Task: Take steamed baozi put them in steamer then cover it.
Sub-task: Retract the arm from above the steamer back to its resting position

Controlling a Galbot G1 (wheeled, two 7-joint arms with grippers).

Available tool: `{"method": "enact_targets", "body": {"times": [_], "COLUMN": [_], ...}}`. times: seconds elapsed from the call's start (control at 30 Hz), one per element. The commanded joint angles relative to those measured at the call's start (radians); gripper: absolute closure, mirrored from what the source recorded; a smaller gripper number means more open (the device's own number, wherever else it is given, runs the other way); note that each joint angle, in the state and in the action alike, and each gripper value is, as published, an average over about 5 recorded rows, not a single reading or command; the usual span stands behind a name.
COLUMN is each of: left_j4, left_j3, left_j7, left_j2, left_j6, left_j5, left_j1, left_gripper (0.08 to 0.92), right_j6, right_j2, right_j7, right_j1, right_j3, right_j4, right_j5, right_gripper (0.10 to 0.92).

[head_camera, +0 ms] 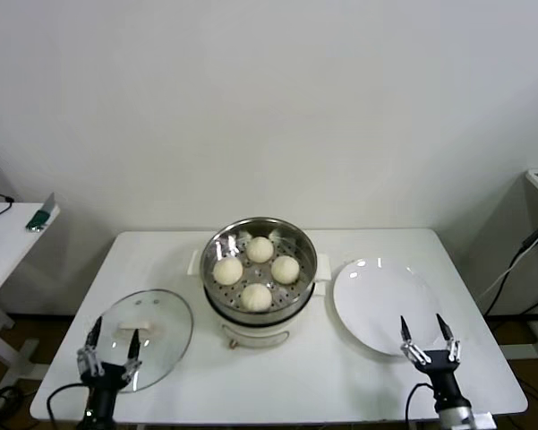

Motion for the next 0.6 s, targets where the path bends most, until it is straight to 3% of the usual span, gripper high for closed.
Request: {"method": "enact_targets", "body": {"times": [0.03,0.6], "left_j4": [0.322,0.375], "left_j3": [-0.017,0.014], "left_j7": [-0.148,-0.005], "left_j2": [0.026,0.038], "left_j6": [0.084,0.158], "left_j5": [0.381,0.381], "left_j1": [-0.135,-0.274], "left_gripper": [0.177,0.177], "right_j6": [0.053,0.067], "right_j2": [0.058,0.084], "right_j7": [0.027,0.031], "right_j1": [-0.049,-0.070], "right_j3": [0.018,0.034], "right_j4": [0.005,0.018], "right_j5": [-0.018,-0.029], "right_gripper": [0.203,0.203]}}
